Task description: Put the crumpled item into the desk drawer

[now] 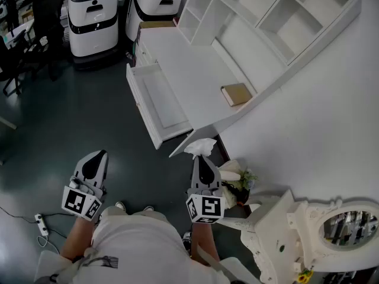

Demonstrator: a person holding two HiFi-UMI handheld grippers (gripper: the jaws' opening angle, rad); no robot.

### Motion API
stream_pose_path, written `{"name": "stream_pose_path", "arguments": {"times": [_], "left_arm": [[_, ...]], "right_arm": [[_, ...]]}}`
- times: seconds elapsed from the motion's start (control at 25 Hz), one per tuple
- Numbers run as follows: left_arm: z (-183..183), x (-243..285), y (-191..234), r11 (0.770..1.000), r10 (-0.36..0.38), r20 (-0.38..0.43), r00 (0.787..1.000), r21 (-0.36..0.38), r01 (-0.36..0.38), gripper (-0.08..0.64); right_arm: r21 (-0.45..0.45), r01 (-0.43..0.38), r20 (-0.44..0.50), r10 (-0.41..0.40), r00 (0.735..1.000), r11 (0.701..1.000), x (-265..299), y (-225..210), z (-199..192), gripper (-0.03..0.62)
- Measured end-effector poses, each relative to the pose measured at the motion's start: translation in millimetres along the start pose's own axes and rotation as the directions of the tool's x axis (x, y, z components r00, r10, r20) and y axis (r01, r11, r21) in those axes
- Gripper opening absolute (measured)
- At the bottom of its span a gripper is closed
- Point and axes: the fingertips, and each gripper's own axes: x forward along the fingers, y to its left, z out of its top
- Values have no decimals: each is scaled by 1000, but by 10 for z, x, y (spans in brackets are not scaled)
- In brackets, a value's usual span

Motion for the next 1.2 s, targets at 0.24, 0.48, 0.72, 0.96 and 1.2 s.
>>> {"name": "stream_pose_path", "arguments": {"times": [0.24,0.48,0.72,0.96,1.2], "left_arm": [[-27,30,18,1000,12,-17,1000,-12,-12,15],[-62,130,-126,1000,27,-10,1000,1,-27,15],[-148,2,-2,997,69,-47,997,-20,-70,15],[-429,263,2,995,87,-72,994,-44,-90,15],[-507,982,277,995,35,-61,998,-93,-41,15]], "right_arm": [[18,-10,13,10,1000,1000,1,-33,51,15],[45,-42,28,41,999,998,-39,-212,-27,15],[56,-76,30,74,997,996,35,-103,-22,15],[58,-124,7,124,992,991,287,-205,-206,15],[32,-121,-33,122,992,992,869,-306,-103,15]]}}
